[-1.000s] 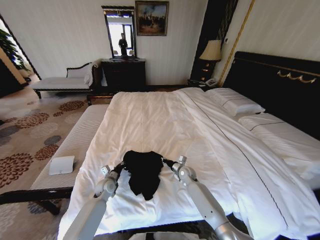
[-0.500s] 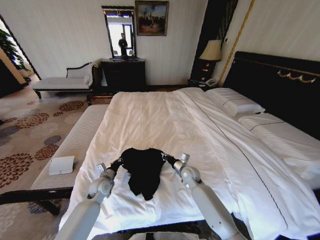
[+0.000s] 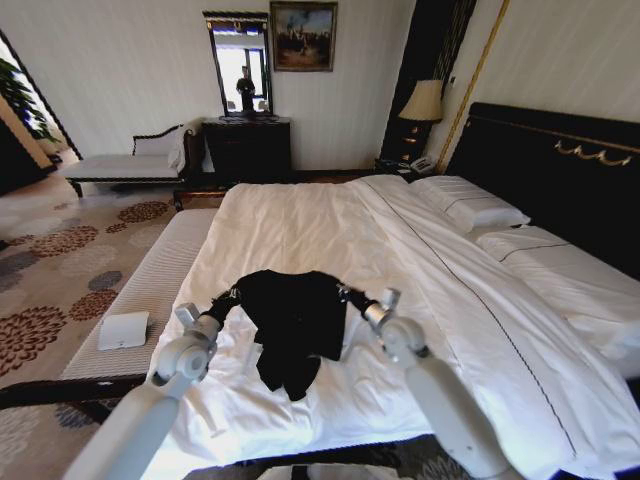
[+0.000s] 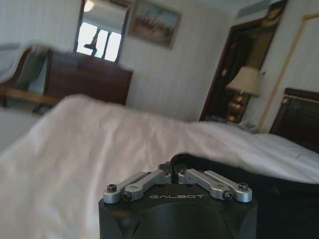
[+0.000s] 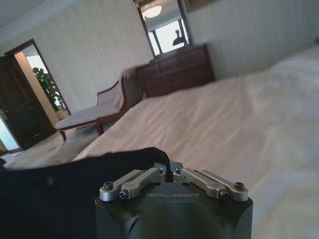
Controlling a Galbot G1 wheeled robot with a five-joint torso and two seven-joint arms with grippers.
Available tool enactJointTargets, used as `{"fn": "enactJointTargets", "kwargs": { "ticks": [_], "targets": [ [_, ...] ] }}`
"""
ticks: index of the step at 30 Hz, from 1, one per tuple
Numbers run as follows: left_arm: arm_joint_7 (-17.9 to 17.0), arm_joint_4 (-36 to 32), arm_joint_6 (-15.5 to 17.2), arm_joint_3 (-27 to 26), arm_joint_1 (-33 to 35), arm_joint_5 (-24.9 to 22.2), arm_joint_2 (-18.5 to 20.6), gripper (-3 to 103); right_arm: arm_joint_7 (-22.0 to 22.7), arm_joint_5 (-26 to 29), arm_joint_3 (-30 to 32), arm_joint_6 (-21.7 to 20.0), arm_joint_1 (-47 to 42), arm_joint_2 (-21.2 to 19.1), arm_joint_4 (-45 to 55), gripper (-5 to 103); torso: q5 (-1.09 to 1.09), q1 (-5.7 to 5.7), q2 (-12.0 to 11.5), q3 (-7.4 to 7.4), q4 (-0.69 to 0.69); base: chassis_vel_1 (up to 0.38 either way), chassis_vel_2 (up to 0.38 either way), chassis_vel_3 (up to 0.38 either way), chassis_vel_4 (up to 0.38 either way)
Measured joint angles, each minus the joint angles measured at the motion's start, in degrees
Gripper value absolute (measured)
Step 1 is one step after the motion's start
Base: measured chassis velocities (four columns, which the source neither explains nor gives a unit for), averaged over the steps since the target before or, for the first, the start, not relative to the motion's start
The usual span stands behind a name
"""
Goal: Fold the clothes on the bed.
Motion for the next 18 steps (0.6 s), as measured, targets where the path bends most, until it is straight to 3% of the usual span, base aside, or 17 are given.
{"fn": "enactJointTargets", "kwargs": {
  "ticks": [4,7,15,18],
  "targets": [
    [-0.66,-3.52,0.45,-1.82,-0.42,-2.27,4.45,1,0.65,1.19,1.77,-0.29,0.46,-3.1,3.32,1,-0.01,0.0,0.0,0.0,0.0,0.0,0.0,0.0,0.0],
    [-1.91,-9.86,0.9,-5.41,1.52,-4.1,9.3,1,0.93,1.04,2.65,-0.27,0.84,-6.3,8.16,1,0.0,0.01,0.0,0.0,-0.01,0.0,0.0,0.0,0.0],
    [-3.32,-14.28,1.33,-7.25,0.33,-6.87,13.02,1,3.68,4.79,2.12,-1.83,4.77,-8.89,13.46,1,-0.02,0.0,0.0,-0.01,0.0,0.0,0.0,0.0,0.0],
    [-3.52,-15.34,1.37,-8.58,-0.42,-8.74,14.52,1,7.02,8.48,1.19,-3.85,8.66,-9.88,15.62,1,-0.01,0.02,-0.01,0.0,0.0,0.0,0.0,0.0,0.0]
  ]
}}
